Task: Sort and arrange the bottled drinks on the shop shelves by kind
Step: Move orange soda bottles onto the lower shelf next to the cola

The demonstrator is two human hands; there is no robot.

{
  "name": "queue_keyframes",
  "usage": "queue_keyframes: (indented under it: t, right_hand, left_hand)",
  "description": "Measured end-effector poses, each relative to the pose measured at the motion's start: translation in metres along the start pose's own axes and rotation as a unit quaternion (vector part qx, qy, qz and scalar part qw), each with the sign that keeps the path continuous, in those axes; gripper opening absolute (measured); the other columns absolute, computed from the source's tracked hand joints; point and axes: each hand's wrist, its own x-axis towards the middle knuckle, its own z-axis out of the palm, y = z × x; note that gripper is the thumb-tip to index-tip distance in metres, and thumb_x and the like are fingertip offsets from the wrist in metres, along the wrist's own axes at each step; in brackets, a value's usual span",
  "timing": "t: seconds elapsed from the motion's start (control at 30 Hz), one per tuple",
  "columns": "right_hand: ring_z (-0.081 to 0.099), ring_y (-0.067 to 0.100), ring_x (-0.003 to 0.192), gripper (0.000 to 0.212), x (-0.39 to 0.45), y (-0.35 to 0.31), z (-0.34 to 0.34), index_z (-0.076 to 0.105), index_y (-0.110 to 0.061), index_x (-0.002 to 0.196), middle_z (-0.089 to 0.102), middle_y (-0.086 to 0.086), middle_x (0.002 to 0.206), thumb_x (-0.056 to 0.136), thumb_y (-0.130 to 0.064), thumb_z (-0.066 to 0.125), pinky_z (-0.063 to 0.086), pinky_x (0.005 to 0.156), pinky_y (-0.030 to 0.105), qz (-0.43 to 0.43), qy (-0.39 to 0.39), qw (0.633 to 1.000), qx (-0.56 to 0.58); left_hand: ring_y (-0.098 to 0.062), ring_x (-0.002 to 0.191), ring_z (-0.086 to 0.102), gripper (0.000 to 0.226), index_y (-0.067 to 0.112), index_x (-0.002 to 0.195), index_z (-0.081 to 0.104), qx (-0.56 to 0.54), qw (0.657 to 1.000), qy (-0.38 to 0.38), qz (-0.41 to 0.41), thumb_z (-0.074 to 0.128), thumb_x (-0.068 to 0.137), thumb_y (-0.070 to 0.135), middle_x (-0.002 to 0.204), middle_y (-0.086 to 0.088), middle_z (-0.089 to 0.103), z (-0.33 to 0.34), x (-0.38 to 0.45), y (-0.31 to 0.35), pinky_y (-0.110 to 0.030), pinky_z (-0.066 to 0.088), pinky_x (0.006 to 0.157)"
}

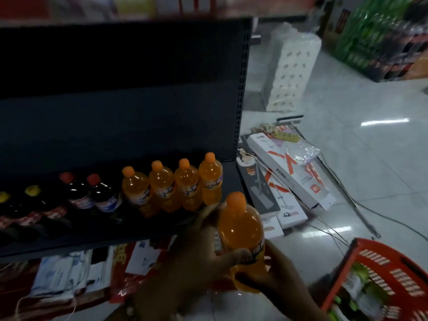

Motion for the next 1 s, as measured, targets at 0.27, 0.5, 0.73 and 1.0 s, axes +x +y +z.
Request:
queue_keyframes:
  t: [0.27,0.5,0.73,1.0]
  right_hand:
    - [0.062,-0.005,0.091,0.053,0.114,0.093,0.029,0.057,-0.04,0.104,0.067,-0.018,0.095,0.061,-0.03,0.087,0.052,0.076,0.02,-0.058,0.083,0.994,0.035]
    - [0.066,0.002,0.085,0.046,0.18,0.143,0.016,0.058,-0.037,0.104,0.068,-0.017,0.096,0.068,-0.026,0.083,0.047,0.063,0.013,-0.136,0.16,0.976,0.06]
    - [0.061,0.004,0.093,0.048,0.229,0.163,0.009,0.057,-0.034,0.111,0.065,-0.016,0.102,0.071,-0.025,0.081,0.043,0.063,0.015,-0.182,0.182,0.964,0.061]
    - [0.056,-0.003,0.091,0.053,0.272,0.162,0.011,0.046,-0.043,0.115,0.058,-0.022,0.101,0.073,-0.041,0.078,0.041,0.062,0.012,-0.208,0.197,0.958,0.023]
  left_hand:
    - [0.013,0.121,-0.028,0.097,0.058,0.143,-0.013,0.255,0.949,0.103,0.156,0.024,0.062,0.098,0.154,0.027,-0.02,0.036,0.105,-0.091,-0.038,-0.008,0.11]
    - [-0.03,0.151,0.002,0.087,0.041,0.153,0.006,0.4,0.854,0.289,0.165,0.004,0.079,0.088,0.163,-0.01,0.014,0.041,0.177,-0.137,-0.062,-0.014,0.114]
    - [-0.043,0.147,0.012,0.088,0.035,0.154,0.006,0.516,0.767,0.362,0.124,0.046,0.084,0.07,0.156,-0.021,0.028,0.063,0.219,-0.162,-0.071,-0.001,0.111]
    - [-0.04,0.147,0.016,0.096,0.036,0.156,0.001,0.495,0.772,0.383,0.109,0.058,0.083,0.064,0.152,-0.019,0.034,0.077,0.233,-0.175,-0.066,0.005,0.115]
